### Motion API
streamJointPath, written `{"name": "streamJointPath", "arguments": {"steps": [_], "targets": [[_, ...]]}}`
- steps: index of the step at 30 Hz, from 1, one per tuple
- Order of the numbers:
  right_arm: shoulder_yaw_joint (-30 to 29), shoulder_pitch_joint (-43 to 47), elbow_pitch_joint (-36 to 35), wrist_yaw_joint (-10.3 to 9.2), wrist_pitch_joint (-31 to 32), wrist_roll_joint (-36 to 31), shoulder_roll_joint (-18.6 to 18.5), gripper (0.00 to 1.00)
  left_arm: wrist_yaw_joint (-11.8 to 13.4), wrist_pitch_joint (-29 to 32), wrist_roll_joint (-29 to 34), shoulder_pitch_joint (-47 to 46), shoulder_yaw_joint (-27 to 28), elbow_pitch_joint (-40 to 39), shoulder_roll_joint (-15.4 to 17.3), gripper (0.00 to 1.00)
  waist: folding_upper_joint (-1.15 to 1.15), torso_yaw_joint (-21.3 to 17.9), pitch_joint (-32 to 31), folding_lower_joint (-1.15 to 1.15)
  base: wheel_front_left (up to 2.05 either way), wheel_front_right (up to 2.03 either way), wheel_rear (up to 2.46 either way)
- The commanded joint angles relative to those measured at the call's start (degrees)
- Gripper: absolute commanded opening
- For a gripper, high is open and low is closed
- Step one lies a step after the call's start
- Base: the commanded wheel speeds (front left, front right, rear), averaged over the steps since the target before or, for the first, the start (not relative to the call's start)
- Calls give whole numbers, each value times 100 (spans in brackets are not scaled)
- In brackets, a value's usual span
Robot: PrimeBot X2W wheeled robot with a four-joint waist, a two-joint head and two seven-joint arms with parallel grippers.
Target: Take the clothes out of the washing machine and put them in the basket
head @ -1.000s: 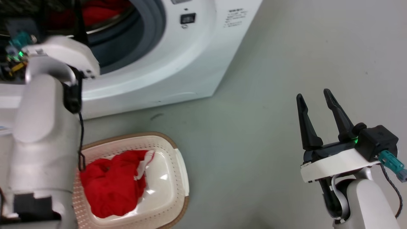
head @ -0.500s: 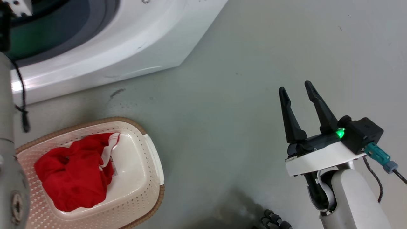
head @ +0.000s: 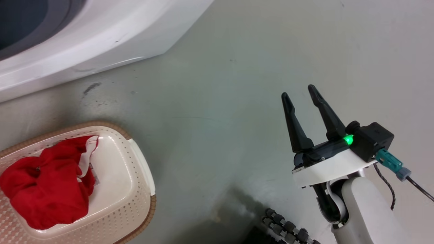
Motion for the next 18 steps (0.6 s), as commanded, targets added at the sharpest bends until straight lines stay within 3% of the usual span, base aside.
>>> {"name": "streamJointPath", "arguments": {"steps": [1,11,12,13,18], "targets": [[28,-69,8,-4,-26,62,14,100,28,112,-25,-88,-13,25,30,100,0,-74,61,-1,0,0,0],[182,-13,3,-4,-29,181,12,100,162,1739,-103,-177,-98,-50,1,100,0,-311,124,-1,0,0,0],[178,36,-14,-4,-29,208,12,100,316,1973,-142,-80,-70,-224,18,21,0,-316,114,-1,0,0,0],[175,49,-18,-4,-29,213,12,100,361,1980,-120,-54,-78,-319,41,0,0,-319,114,-1,0,0,0],[204,39,-15,-4,-29,259,12,100,550,1844,-61,182,-93,-813,178,0,0,-340,93,-1,0,0,0]]}}
